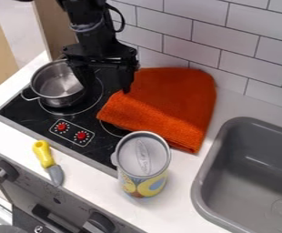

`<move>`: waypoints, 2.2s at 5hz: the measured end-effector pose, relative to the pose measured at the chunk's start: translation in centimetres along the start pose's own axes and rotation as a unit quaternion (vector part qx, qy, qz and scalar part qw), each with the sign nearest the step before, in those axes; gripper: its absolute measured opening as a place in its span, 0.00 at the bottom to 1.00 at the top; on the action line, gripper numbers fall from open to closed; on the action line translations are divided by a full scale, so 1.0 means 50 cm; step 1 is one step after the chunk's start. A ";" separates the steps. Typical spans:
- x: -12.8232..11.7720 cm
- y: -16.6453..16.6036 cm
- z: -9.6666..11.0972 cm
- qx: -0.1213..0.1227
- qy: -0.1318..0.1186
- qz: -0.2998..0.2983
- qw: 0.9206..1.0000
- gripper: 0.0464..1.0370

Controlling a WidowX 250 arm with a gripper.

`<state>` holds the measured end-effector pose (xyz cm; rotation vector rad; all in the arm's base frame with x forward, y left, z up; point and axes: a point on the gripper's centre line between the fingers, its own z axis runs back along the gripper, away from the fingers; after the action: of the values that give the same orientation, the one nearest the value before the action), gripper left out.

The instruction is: Moved to the side

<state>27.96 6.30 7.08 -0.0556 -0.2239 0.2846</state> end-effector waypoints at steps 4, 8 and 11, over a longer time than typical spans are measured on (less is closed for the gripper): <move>0.025 0.134 0.014 0.035 0.005 -0.061 0.998 0.96; 0.120 0.274 -0.038 0.012 0.015 -0.101 0.995 0.96; 0.109 0.278 -0.082 0.013 0.053 -0.129 0.990 0.96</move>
<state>30.23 21.06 3.03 -0.0160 -0.1191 0.0273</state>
